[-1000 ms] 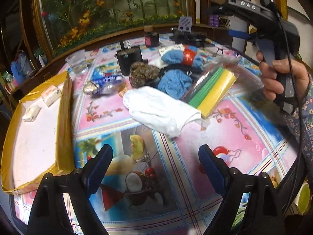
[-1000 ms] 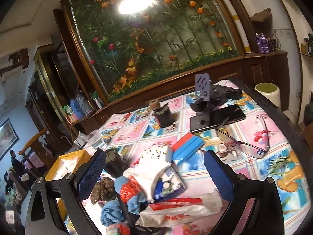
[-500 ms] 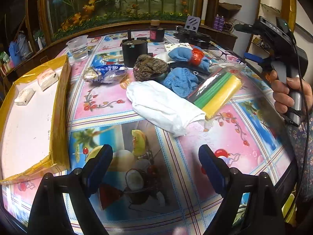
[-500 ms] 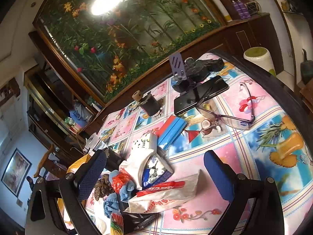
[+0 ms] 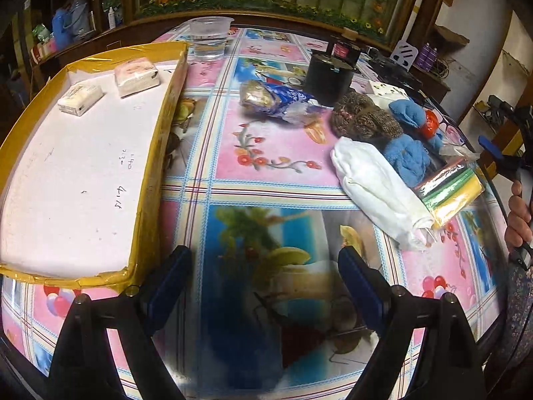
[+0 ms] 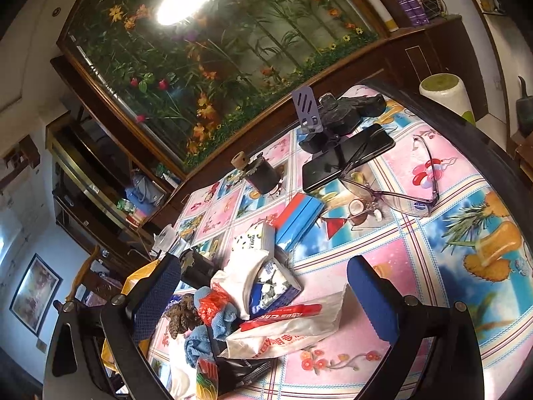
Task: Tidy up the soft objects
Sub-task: 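Move the left tool toward the blue Vinda tissue bag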
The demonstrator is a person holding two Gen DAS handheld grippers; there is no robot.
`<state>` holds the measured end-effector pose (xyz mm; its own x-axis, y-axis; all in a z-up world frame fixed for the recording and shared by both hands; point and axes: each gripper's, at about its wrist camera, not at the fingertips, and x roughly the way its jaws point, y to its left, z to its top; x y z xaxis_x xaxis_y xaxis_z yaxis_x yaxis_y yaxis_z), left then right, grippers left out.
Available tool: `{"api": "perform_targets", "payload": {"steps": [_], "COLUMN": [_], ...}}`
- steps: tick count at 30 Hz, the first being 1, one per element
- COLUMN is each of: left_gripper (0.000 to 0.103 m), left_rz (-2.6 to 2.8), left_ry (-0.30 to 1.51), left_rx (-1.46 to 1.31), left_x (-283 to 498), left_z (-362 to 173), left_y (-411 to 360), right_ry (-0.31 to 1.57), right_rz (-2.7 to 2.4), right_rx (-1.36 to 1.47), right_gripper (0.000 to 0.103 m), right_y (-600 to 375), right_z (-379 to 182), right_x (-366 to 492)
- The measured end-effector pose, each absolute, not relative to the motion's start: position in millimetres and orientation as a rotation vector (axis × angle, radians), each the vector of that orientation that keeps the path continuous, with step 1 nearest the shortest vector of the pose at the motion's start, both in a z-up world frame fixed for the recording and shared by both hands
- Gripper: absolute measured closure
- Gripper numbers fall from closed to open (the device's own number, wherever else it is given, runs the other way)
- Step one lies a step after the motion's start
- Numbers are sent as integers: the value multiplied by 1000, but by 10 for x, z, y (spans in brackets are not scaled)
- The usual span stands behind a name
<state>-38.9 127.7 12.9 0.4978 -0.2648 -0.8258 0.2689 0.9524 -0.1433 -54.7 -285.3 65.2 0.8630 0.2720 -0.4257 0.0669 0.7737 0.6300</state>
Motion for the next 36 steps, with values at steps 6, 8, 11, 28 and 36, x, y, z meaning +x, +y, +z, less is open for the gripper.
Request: {"api": "perform_targets", "payload": {"steps": [6, 8, 11, 28, 36], "left_gripper": [14, 14, 14, 14, 14], "left_rz": [-417, -431, -331, -45, -83], "left_ry": [970, 966, 970, 824, 929], "left_rx": [6, 23, 72, 168, 146], "left_x": [-369, -240, 113, 514, 492], "left_z": [441, 580, 662, 1012, 680], "left_y": [994, 843, 720, 1206, 1609], "right_ry": [530, 526, 525, 524, 516], "right_rz": [126, 125, 125, 165, 169], "right_rx": [664, 668, 667, 677, 632], "right_gripper": [1, 1, 1, 1, 1], "right_y": [-2793, -2794, -2784, -2748, -2651], "right_z": [666, 670, 671, 665, 707], "right_x": [-532, -536, -535, -530, -560]}}
